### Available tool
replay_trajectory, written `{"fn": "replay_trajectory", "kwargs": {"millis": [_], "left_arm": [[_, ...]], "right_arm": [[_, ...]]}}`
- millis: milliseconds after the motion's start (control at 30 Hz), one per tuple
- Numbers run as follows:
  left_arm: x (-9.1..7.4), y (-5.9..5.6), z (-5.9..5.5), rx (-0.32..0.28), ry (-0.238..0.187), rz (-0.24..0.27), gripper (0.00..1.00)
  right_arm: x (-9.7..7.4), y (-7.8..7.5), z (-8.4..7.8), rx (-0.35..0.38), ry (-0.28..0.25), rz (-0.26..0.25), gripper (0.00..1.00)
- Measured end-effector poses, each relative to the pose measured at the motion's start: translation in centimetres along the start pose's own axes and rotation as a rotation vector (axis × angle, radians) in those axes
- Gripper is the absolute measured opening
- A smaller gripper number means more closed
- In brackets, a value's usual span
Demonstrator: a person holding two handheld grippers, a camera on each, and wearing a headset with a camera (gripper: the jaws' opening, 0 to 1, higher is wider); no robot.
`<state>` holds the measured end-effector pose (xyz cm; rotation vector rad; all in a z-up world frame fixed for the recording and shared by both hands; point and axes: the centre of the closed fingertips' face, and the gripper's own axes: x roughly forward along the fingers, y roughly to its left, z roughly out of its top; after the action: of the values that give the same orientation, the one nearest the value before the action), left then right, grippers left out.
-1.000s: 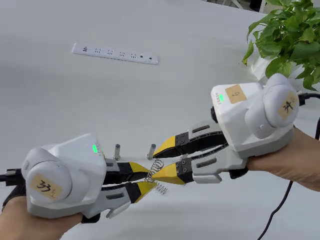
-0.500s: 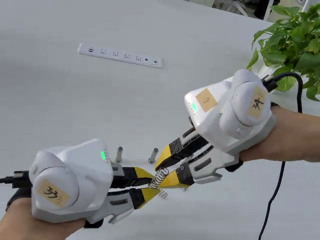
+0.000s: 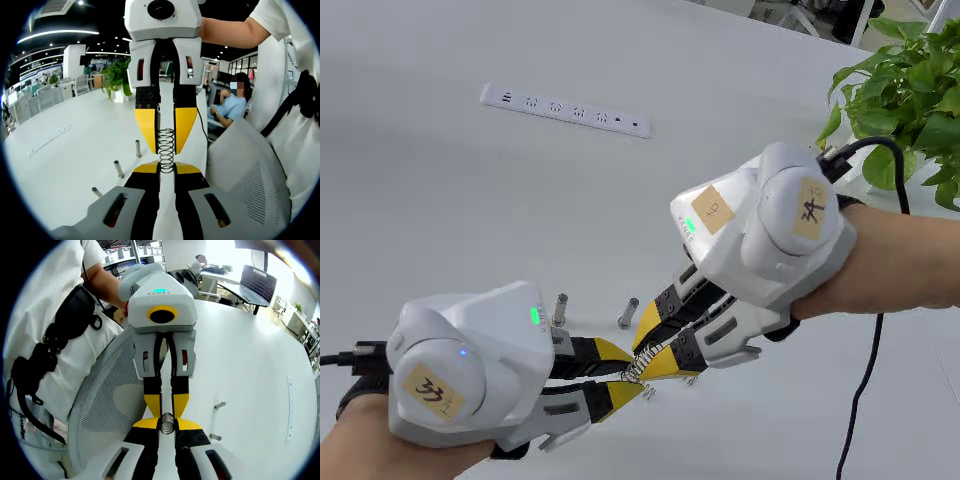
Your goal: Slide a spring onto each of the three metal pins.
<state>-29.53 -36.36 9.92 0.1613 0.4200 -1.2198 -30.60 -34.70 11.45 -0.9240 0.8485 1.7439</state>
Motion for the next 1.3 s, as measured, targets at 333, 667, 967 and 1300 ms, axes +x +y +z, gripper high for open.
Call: {"fn": "replay_trajectory", "kwargs": {"millis": [333,667,967,1300], "left_arm": [[-0.1,0.1,-0.1,-0.003,-0.007,0.004,0.07],[-0.4,0.2,-0.6,0.003,-0.016,0.011,0.07],[-1.0,0.5,-0.8,-0.001,-0.030,0.026,0.07],[-2.6,1.7,-2.2,-0.041,-0.026,0.081,0.09]], "right_arm": [[0.1,-0.1,0.1,-0.018,0.031,0.009,0.07],[0.6,-0.2,0.3,-0.011,0.044,0.005,0.07],[0.7,-0.5,0.7,0.008,0.029,-0.007,0.07],[0.4,-1.8,1.4,0.065,-0.018,-0.056,0.07]]}}
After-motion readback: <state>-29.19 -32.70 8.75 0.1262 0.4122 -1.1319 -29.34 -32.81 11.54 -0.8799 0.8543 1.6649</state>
